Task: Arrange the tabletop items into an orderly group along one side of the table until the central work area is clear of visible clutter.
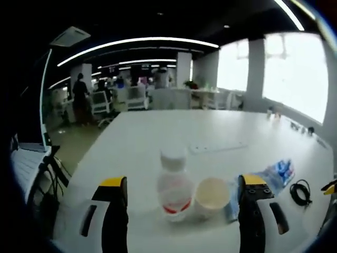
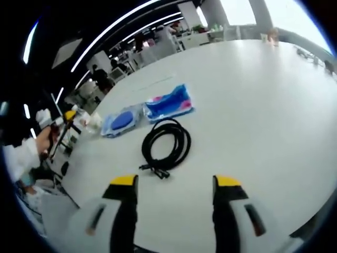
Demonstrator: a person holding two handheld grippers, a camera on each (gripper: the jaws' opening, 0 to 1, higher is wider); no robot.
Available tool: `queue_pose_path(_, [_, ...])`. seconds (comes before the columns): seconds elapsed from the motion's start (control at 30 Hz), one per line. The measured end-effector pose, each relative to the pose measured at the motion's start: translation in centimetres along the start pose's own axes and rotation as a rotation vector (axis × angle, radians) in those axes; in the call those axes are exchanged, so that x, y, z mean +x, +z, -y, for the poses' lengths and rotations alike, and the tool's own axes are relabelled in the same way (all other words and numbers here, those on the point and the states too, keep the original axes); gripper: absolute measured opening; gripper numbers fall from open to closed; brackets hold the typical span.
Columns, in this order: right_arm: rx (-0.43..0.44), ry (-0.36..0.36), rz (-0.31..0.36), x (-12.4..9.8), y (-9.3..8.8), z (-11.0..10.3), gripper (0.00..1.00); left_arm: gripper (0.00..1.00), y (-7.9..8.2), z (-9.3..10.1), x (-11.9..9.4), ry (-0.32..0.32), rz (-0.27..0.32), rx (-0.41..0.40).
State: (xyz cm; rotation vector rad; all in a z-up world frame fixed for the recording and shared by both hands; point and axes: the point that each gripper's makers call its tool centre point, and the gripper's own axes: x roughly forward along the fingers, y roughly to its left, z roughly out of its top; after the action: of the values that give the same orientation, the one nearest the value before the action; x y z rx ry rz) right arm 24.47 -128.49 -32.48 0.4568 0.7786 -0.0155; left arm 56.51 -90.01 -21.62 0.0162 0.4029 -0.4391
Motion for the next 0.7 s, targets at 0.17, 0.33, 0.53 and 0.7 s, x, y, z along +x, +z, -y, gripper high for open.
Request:
queue_pose_path(0.17, [0.008,0.000,-0.001,0.0,-0.2,-0.1,0.54,0.74,0.2,-0.5,0.5,0.032,0.006,-0.058])
queue_pose_path(0.33, [0.013,-0.006,0.005,0.0,-0.3,0.1,0.54,0.67,0.5,-0.4,1.2,0.048,0.012,-0.045])
queue_pose_path(0.53, [0.030,-0.019,0.008,-0.2,-0.6,0.6,0.54,0.55,0.9,-0.2,2.0,0.062,0.024,-0.031])
queue_pose_path(0.7, [0.042,-0.028,0.012,-0.2,-0.8,0.9,0.53,0.47,1.1,-0.5,2.4,0.073,0.026,-0.034])
